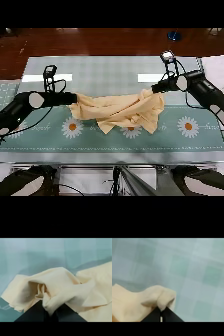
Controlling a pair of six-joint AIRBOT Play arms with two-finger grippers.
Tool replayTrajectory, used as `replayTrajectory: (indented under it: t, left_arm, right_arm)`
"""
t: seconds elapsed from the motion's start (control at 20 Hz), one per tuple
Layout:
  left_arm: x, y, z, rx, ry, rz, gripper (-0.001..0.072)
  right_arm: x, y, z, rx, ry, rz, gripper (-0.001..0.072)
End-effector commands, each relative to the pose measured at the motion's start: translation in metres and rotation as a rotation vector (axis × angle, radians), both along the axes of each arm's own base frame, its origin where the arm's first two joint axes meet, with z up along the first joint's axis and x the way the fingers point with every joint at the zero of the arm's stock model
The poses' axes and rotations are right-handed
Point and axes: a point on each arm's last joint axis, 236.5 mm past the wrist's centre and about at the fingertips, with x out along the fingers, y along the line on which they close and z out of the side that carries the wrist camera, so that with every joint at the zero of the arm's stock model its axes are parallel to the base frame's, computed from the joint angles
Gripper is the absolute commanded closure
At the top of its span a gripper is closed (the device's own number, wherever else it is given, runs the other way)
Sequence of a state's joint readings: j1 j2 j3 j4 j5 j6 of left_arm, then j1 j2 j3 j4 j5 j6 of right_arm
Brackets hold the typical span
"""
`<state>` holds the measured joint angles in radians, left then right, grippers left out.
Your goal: Fold the shirts.
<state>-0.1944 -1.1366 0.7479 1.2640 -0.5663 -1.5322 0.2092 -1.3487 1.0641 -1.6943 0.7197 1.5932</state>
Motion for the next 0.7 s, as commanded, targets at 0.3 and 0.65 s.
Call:
replayTrajectory:
  t: [0.3,0.65]
  left_arm:
    - [0.056,0.011,0.009,0.001,-0.223,0.088,0.0655]
    - [0.05,0.01,-0.015,0.012,-0.149,0.078,0.0651]
  right_arm:
    - [0.032,0.011,-0.019,0.081,-0.083,-0.054,0.0681]
    - [0.026,0.009,-0.025,0.078,-0.048,-0.07,0.061]
